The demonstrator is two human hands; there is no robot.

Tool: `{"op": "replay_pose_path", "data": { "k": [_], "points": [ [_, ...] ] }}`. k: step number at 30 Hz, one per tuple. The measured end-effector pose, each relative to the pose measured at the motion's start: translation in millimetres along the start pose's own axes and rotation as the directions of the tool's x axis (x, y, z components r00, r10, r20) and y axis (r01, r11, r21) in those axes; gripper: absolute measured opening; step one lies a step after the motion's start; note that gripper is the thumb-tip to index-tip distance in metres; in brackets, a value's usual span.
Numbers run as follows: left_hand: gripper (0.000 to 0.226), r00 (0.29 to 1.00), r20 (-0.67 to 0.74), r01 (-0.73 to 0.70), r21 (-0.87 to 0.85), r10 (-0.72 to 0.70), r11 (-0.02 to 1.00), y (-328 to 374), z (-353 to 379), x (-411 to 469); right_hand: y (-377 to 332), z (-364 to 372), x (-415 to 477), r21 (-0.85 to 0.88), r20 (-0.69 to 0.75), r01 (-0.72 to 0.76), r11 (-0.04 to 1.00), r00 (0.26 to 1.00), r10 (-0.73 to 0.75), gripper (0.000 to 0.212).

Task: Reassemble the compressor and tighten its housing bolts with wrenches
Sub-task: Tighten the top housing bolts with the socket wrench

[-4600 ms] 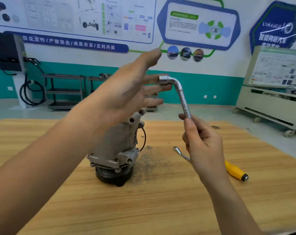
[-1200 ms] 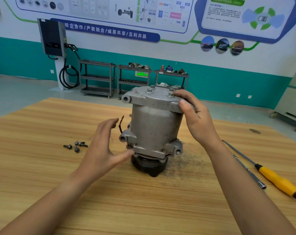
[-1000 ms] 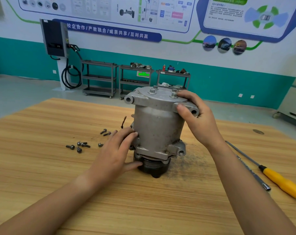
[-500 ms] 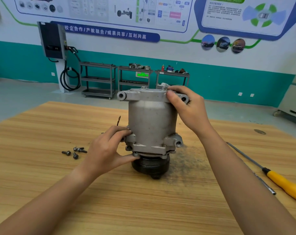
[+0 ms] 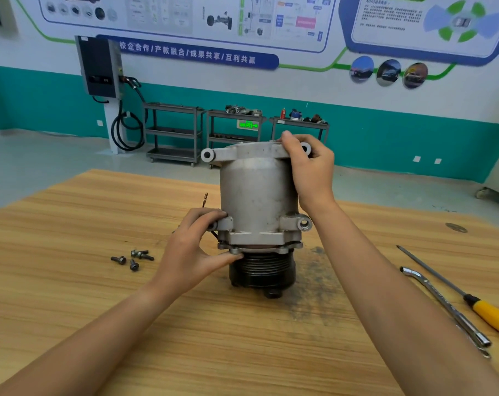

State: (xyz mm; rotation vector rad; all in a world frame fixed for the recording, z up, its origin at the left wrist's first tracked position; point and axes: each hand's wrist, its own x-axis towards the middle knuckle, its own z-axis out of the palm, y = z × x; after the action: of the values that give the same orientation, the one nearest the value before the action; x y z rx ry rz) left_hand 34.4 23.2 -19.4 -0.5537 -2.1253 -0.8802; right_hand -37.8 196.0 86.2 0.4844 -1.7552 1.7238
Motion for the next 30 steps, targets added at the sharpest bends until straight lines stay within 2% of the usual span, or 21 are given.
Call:
{"op": "replay_pose_path", "data": {
  "k": [4,12,22,30],
  "points": [
    [0.068,0.998,-0.027,0.056,-0.054,-0.057,0.997,-5.6,3.8,2.4,4.7,12.1,10.8,0.008,-0.035,-0.003,1.0,0.999,0.003,0.025],
    [0.067,0.98,-0.081,0.169,-0.15,-0.182,0.974,-16.0,12.3,9.0,20.8,29.1,31.6,-0.004,0.035,-0.133,0.991,0.99,0.134,0.026],
    [0.071,0.981,-0.07,0.173,-0.129,-0.183,0.977,-16.2,13.9,11.5,25.0,32.6,38.8,-0.033,0.073,-0.171,0.985,0.982,0.173,0.029],
    [0.066,0.976,-0.01,0.21,-0.226,-0.218,0.951,-26.2,19.9,30.5,45.8,22.9,52.0,-0.086,0.078,-0.218,0.972,0.971,0.224,0.019]
  ]
}}
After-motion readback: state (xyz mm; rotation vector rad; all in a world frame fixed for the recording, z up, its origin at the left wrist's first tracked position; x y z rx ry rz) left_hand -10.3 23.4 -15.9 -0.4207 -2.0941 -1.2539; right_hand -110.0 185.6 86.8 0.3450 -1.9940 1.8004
